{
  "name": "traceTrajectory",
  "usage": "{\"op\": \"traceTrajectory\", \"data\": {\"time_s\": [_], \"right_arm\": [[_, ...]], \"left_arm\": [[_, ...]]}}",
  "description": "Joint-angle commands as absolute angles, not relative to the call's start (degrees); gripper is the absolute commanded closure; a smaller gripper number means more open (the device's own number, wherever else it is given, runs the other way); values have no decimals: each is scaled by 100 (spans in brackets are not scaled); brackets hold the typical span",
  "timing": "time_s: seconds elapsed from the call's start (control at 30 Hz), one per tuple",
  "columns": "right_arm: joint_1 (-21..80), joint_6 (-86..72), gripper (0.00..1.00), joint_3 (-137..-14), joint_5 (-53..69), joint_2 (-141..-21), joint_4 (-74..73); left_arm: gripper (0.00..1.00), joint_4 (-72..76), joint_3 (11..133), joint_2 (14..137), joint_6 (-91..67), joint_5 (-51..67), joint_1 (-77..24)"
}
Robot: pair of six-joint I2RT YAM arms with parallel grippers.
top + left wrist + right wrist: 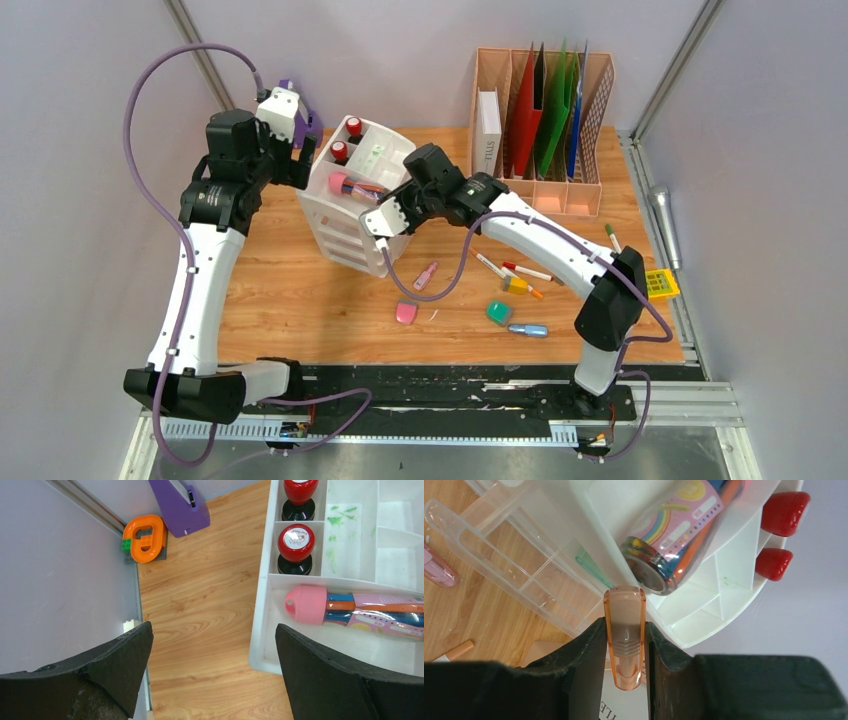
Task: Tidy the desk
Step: Place the stationery in the drawer.
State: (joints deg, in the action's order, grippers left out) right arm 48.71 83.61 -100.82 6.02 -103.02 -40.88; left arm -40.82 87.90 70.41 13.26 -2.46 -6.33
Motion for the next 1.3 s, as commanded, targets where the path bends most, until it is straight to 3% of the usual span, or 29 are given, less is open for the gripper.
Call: {"op": "traceTrajectory", "data": {"time_s": [0.0, 0.33, 0.47, 0.57, 0.63, 1.03, 1.27], "right_arm": [[4981, 8797, 94, -9960, 369, -10384, -3870], [5065, 8827, 76, -9836, 208, -10440, -3671], [5069, 8762, 65, -9855, 108, -10444, -3517], [5067, 8675, 49, -9923, 55, -10418, -3465], [5066, 8622, 44, -9975, 44, -10387, -3455], [4787, 7201, 39, -10077, 183, -9723, -3531], [4384, 5449, 31, -8611, 600, -8456, -3782]], "left_arm": [[0, -3840, 8779, 6882, 1447, -267, -606], [0, -3805, 8693, 6838, 1472, -298, -608], [0, -3805, 8699, 6838, 1474, -299, -602], [0, -3806, 8693, 6827, 1476, -299, -611], [0, -3801, 8694, 6835, 1472, -292, -607], [0, -3810, 8736, 6823, 1433, -254, -607], [0, -3801, 8773, 6785, 1339, -157, -606]]}}
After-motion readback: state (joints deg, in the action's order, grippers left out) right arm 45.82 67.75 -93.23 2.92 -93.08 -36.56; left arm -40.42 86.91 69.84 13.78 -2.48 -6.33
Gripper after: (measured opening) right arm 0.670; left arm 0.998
